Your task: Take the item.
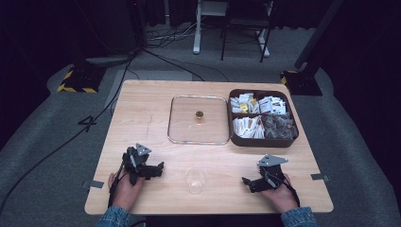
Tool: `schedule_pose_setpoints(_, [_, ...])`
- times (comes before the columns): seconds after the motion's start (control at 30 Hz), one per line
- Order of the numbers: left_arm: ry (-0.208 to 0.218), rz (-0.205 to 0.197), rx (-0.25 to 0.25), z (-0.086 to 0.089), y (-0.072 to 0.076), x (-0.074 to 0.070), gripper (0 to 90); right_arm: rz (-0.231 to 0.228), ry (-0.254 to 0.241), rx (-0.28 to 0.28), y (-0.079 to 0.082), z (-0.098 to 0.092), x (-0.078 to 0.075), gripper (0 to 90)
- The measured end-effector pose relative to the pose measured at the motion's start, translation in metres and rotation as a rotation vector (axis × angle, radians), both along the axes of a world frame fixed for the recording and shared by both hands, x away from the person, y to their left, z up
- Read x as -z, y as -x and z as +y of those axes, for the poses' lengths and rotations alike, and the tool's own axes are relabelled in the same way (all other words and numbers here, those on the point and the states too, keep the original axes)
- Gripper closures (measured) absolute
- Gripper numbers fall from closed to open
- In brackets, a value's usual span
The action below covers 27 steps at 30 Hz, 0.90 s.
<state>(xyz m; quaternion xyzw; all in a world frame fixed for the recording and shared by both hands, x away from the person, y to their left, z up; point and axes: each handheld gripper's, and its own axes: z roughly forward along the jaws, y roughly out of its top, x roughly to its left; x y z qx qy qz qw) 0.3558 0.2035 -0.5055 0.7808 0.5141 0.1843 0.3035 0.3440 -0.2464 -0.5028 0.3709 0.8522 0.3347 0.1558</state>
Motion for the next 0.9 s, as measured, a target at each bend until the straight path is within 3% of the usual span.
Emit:
schedule_pose_setpoints(0.07, [0.001, -0.002, 0.001, 0.0, 0.0, 0.0, 0.0, 0.006, -0.002, -0.006, 0.0, 0.0, -0.001, 0.0])
schedule_pose_setpoints(0.17, [0.001, -0.001, 0.0, 0.0, 0.0, 0.0, 0.0, 0.022, -0.059, -0.008, 0.001, -0.001, -0.007, 0.0])
schedule_pose_setpoints(0.3, [0.001, -0.001, 0.0, 0.0, 0.0, 0.0, 0.0, 0.015, -0.088, -0.007, 0.002, -0.004, -0.016, 0.0])
schedule_pose_setpoints(0.7, [0.002, -0.001, 0.0, 0.0, 0.0, 0.0, 0.0, -0.057, -0.197, 0.072, -0.002, -0.034, -0.058, 0.0])
schedule_pose_setpoints(0.9, [0.001, 0.002, 0.003, 0.0, -0.001, 0.0, 0.0, -0.05, -0.202, 0.108, -0.015, -0.047, -0.074, 0.0])
